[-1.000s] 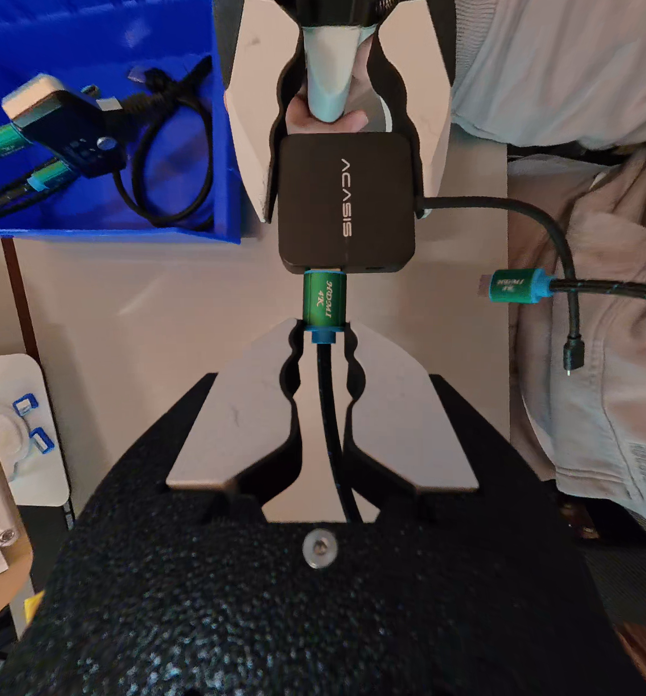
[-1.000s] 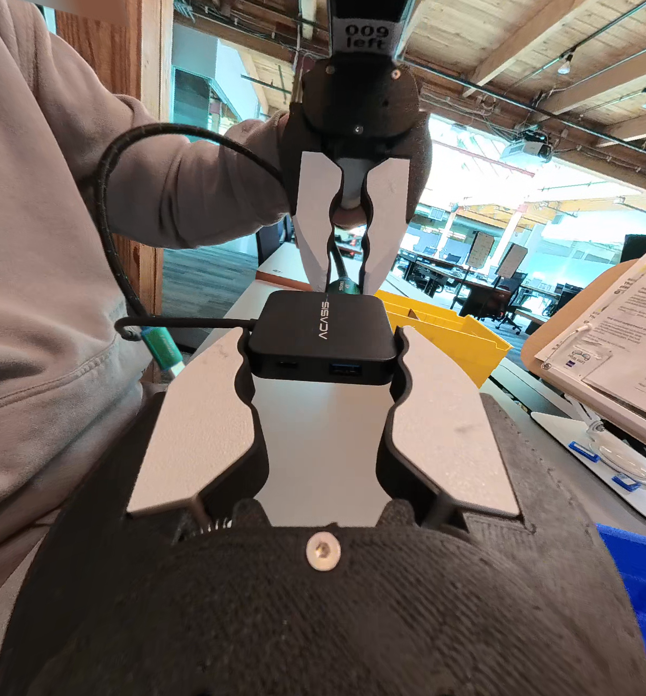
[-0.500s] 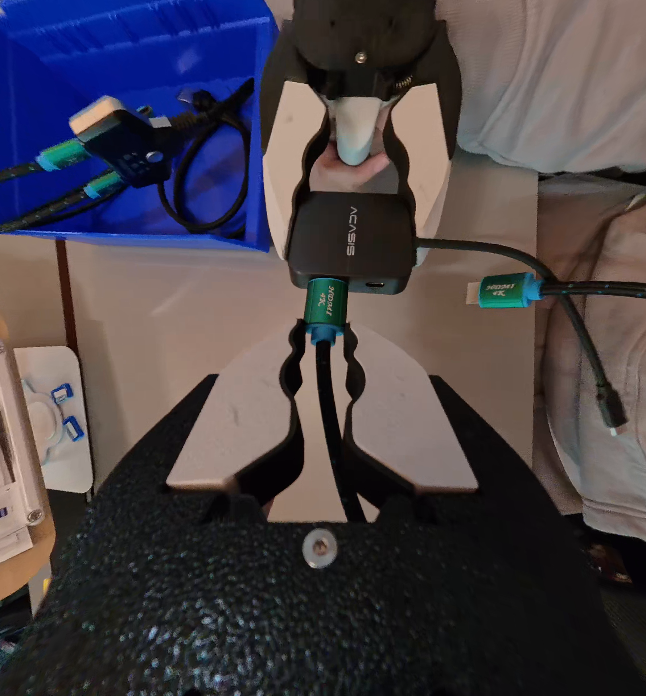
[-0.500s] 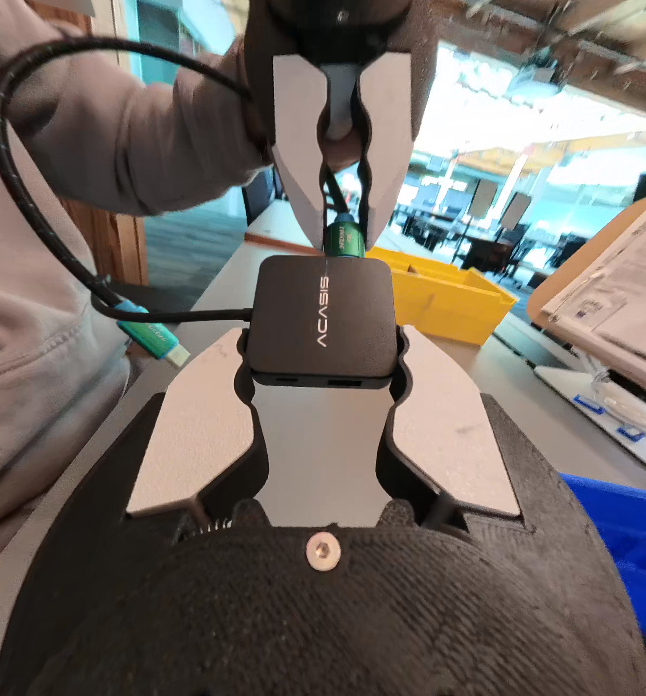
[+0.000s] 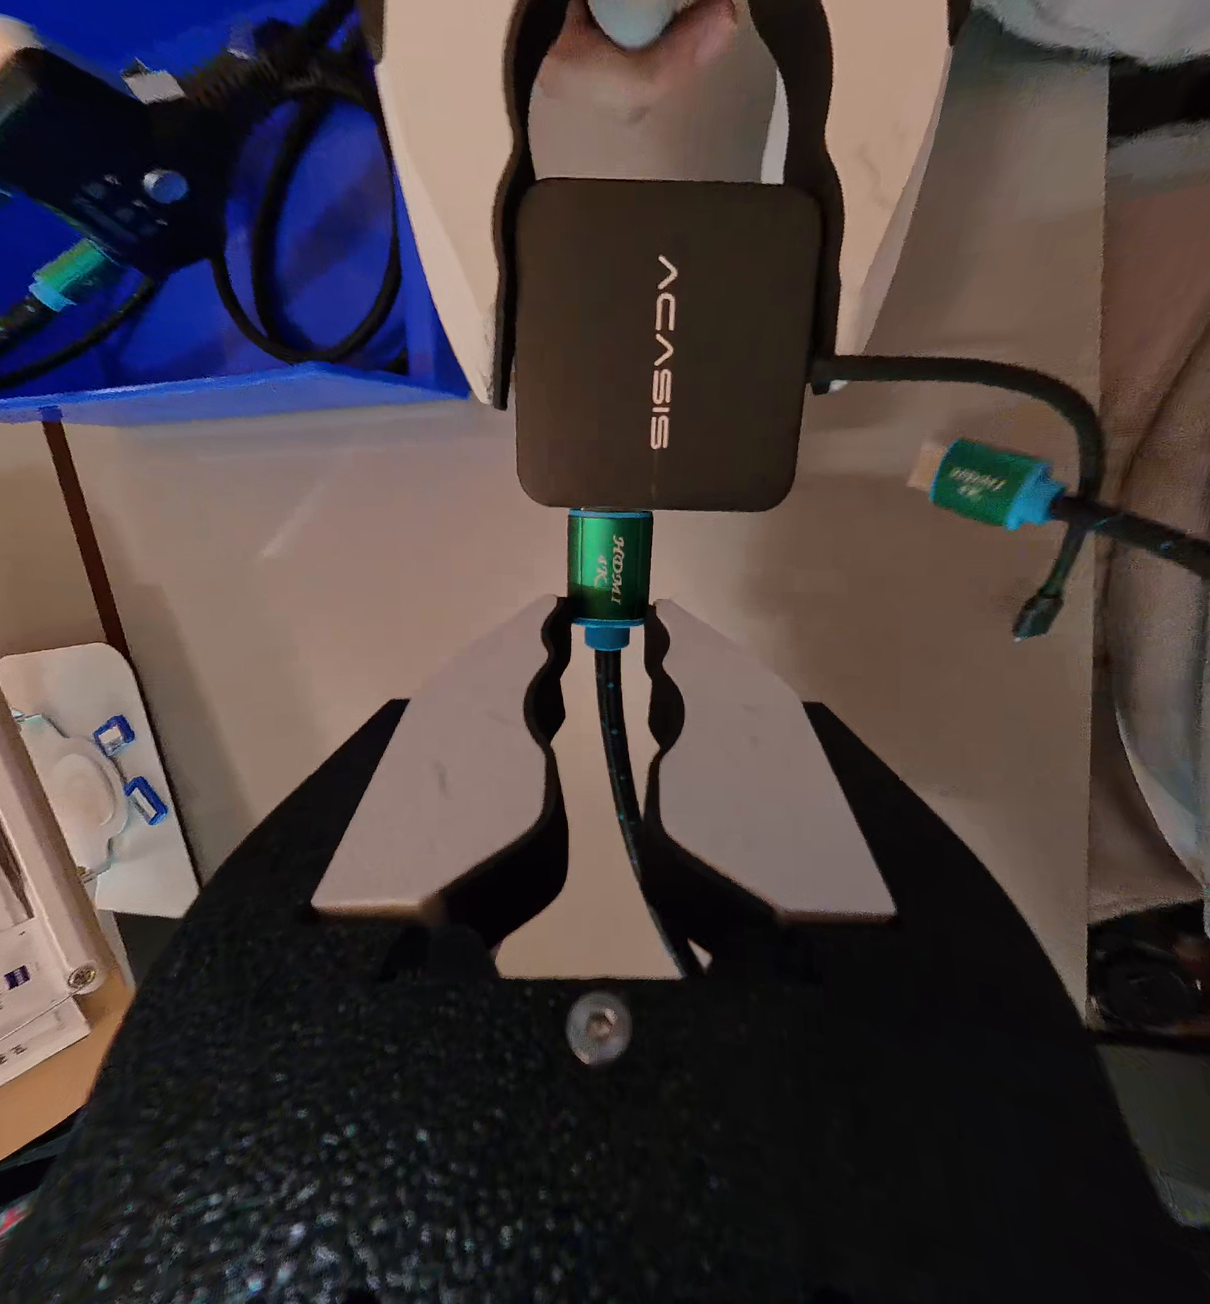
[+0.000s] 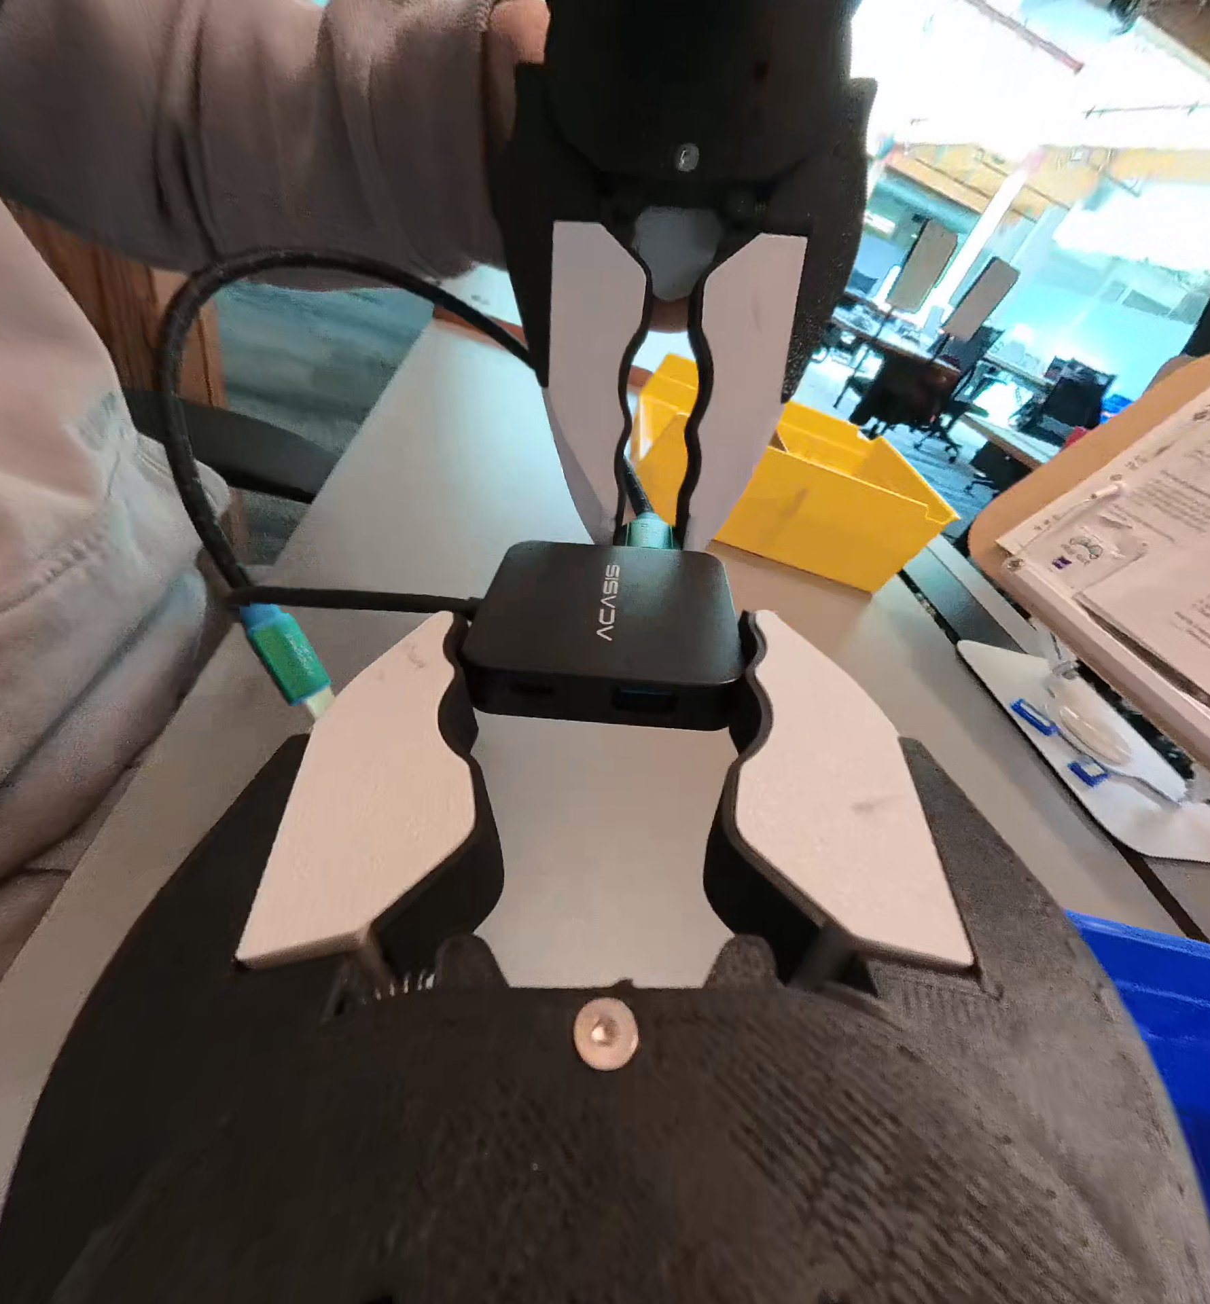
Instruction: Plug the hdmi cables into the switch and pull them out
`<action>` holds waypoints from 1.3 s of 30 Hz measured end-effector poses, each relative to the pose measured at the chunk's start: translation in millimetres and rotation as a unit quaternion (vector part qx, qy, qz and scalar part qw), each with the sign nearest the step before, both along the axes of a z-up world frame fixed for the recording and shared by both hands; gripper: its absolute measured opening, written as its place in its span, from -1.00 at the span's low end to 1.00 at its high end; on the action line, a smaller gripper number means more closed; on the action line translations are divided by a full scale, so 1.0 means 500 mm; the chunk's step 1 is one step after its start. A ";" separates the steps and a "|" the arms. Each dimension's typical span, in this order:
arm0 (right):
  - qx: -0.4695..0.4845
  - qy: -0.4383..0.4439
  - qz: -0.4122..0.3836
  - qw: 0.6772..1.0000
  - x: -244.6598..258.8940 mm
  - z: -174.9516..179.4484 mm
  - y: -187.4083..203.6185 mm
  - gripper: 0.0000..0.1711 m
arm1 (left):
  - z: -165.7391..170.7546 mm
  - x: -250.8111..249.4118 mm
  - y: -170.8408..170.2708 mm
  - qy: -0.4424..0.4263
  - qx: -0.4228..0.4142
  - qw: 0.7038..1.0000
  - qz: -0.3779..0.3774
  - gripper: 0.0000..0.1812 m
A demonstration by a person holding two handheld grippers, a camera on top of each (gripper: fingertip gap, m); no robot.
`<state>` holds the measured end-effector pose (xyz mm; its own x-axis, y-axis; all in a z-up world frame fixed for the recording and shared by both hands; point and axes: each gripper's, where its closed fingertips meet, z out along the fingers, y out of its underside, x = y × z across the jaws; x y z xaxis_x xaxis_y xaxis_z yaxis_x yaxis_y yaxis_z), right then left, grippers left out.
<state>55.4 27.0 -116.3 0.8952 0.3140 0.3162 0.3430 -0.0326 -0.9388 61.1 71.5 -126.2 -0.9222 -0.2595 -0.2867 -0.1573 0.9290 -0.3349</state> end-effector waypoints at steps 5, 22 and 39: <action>0.047 0.024 0.008 0.999 0.007 0.024 -0.018 -0.15 | 0.044 0.001 -0.026 -0.010 -0.104 0.994 0.014 -0.78; 0.209 0.092 -0.304 0.925 0.241 0.136 -0.261 -0.15 | 0.361 -0.037 0.227 -0.345 -0.572 0.713 0.214 -0.47; -0.060 0.193 -0.646 0.736 0.534 0.029 -0.243 -0.16 | -0.004 -0.074 0.185 -0.139 -0.479 0.829 0.251 -0.51</action>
